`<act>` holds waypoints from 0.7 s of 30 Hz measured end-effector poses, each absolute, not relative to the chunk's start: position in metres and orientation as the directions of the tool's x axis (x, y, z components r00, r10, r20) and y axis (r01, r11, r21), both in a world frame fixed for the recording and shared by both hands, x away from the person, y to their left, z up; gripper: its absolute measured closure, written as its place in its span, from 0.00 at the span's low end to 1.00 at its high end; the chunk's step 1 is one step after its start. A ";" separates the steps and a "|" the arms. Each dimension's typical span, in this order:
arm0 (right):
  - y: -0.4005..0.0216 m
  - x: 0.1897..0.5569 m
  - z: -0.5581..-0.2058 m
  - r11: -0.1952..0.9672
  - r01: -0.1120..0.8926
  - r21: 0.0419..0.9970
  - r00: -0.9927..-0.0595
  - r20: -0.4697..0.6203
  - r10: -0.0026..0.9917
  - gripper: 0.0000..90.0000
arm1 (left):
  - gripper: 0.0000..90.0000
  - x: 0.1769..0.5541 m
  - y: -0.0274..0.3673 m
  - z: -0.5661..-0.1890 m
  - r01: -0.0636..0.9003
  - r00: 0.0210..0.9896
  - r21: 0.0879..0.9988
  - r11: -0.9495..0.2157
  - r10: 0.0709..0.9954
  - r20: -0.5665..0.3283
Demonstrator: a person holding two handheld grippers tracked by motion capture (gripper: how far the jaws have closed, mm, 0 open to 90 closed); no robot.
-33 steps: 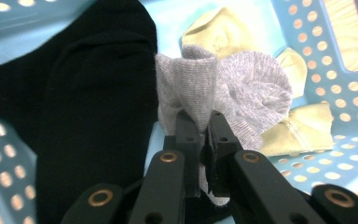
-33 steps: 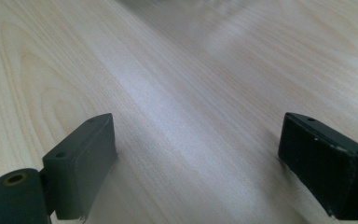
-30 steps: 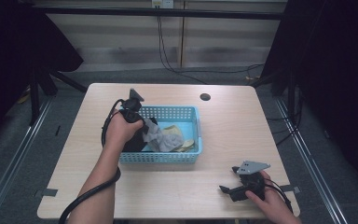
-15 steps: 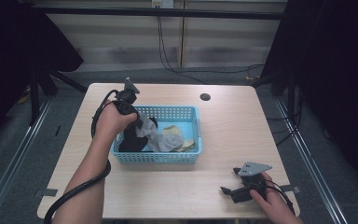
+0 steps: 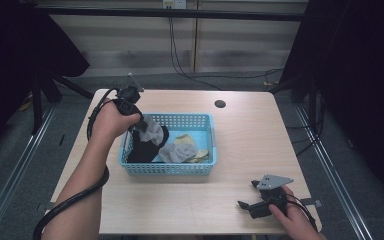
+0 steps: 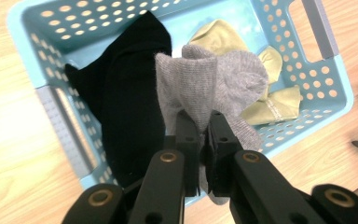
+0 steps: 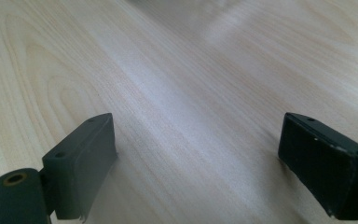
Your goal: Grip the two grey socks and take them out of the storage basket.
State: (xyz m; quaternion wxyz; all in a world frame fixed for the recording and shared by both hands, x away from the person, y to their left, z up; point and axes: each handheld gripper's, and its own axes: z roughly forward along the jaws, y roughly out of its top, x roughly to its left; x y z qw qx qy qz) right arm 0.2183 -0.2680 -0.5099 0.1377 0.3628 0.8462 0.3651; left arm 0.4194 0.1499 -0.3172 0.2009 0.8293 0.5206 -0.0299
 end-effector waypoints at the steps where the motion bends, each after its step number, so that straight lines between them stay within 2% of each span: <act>1: -0.268 0.218 -0.510 0.472 0.509 0.720 -0.698 0.024 0.716 0.12 | 0.95 0.419 0.152 -0.316 0.876 0.455 0.301 -0.377 0.852 -0.259; 21: -0.269 0.217 -0.510 0.469 0.512 0.719 -0.697 0.029 0.716 0.12 | 0.95 0.401 0.206 -0.306 0.902 0.391 0.295 -0.315 0.887 -0.246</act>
